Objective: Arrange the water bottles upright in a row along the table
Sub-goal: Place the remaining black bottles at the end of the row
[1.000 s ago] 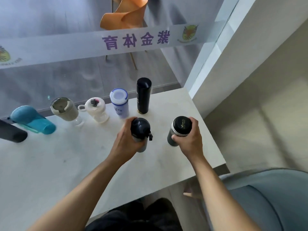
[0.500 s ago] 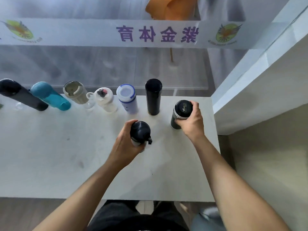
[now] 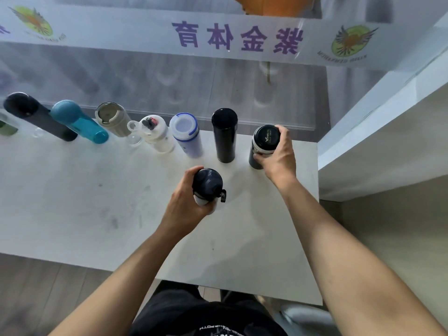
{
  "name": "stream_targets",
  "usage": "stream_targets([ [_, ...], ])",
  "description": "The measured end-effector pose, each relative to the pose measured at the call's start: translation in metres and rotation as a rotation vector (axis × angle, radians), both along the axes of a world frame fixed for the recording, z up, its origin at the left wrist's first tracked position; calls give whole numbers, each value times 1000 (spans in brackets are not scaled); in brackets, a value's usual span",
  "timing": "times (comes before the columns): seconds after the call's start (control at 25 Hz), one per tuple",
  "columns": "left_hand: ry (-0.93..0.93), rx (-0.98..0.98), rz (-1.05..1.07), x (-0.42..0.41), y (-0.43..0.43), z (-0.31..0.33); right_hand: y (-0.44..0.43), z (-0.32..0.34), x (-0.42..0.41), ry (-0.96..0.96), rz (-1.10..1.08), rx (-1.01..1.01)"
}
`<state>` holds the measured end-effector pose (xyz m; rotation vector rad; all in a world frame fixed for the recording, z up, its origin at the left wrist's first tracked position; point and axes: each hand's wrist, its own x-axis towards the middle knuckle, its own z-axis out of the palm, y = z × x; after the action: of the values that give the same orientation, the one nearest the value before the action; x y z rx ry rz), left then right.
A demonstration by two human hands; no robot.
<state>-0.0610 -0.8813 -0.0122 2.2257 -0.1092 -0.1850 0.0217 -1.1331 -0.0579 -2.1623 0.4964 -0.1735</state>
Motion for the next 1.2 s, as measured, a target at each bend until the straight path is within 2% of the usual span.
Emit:
stream_targets([
  [0.24,-33,16,-28,4,-15,3,-7,4,-12,82,-11,-8],
  [0.36,-20,-2,-64,7,-33,3,-8,3,-46,34,-64,-65],
  [0.6,-12,-58,-232,11,-86,-4,0,-13,-130,175,212,132],
  [0.8,27,-63,-348,13,-126,-7,-16,-13,-132,106,114,223],
  [0.88,17,4,-446,19,-134,-5,-28,-17,-132,116,49,243],
  [0.96,-137,150,-485,29,-137,0,-41,-22,-130,125,-66,252],
  [1.08,-363,295,-371,53,-137,6,-61,-24,-117,144,-168,262],
  [1.2,-394,469,-362,85,-144,1,-78,-23,-92,124,-182,236],
])
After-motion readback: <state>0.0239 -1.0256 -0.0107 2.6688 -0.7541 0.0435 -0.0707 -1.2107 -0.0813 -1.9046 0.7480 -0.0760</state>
